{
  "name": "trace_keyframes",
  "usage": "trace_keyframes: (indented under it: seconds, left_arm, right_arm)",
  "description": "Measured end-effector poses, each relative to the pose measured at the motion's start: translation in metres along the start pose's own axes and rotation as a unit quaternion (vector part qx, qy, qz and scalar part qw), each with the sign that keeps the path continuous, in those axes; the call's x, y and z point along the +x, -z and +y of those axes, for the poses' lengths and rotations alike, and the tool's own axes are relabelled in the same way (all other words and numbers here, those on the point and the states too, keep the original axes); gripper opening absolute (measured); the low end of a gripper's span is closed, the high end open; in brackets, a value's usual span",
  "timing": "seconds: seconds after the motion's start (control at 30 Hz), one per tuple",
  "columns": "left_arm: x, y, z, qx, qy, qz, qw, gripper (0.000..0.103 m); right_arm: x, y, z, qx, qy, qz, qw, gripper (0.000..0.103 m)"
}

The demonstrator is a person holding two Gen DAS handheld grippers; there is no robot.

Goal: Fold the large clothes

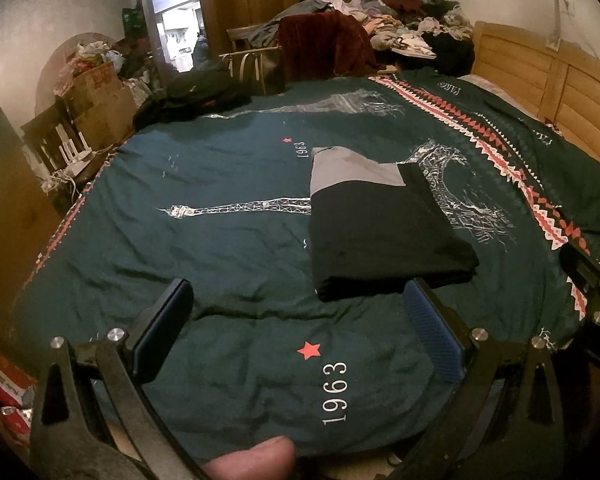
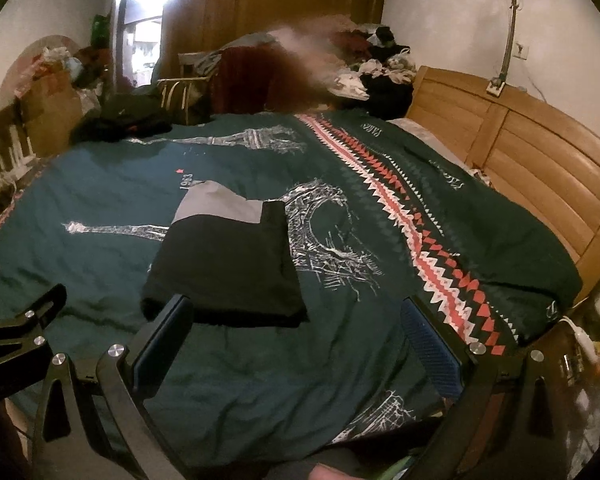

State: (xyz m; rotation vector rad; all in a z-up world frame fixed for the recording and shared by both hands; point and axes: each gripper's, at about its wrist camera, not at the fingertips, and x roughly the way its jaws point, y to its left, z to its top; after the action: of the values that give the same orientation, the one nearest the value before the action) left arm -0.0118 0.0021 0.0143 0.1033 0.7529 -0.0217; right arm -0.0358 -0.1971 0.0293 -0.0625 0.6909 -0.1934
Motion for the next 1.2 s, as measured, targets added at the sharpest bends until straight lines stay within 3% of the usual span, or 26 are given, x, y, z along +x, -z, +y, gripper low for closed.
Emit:
trace_keyframes:
  seconds: [0.47, 0.83, 1.2]
  left_arm:
    - [-0.003, 0.005, -0.008, 0.021, -0.015, -0.016, 0.9995, 0.103]
    - [-0.009, 0.006, -0.008, 0.02, 0.001, -0.042, 0.9989, 0.103]
    - [-0.006, 0.007, -0.01, 0.017, 0.01, -0.032, 0.9993, 0.103]
  right_arm:
    - [0.001, 0.004, -0.002, -0.007, 0.016, -0.008, 1.0, 0.103]
    - [-0.009, 0.004, 0.003, -0.02, 0.027, -0.025, 0.999, 0.103]
    - [-0.01, 0.004, 0.005, -0.023, 0.027, -0.025, 0.999, 0.103]
